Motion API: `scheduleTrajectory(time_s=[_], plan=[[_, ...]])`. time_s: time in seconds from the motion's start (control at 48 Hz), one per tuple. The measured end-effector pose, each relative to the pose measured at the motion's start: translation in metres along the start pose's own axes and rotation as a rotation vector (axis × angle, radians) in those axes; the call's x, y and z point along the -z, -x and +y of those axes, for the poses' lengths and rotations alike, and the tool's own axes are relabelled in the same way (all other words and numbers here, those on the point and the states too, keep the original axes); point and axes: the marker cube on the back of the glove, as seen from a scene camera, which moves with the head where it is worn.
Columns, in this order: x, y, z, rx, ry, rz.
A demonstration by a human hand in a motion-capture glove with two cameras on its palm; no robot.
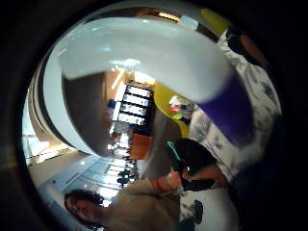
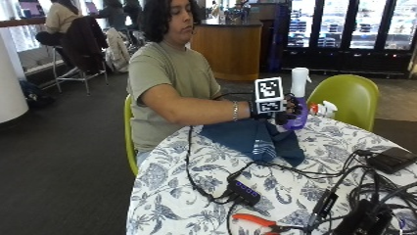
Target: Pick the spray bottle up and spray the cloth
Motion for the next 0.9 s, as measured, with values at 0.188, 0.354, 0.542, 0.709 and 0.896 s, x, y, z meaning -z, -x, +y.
scheduleTrajectory(time_s=[0.188, 0.354, 0.542, 0.709, 0.896], plan=[[0.038, -0.009, 0.07, 0.032, 0.08, 0.097], [0.086, -0.016, 0.146, 0.107, 0.105, 0.299], [0.124, -0.017, 0.231, 0.121, 0.249, 0.45], [0.144, -0.006, 0.286, 0.112, 0.208, 0.508], [0.148, 0.01, 0.316, 0.144, 0.158, 0.523]])
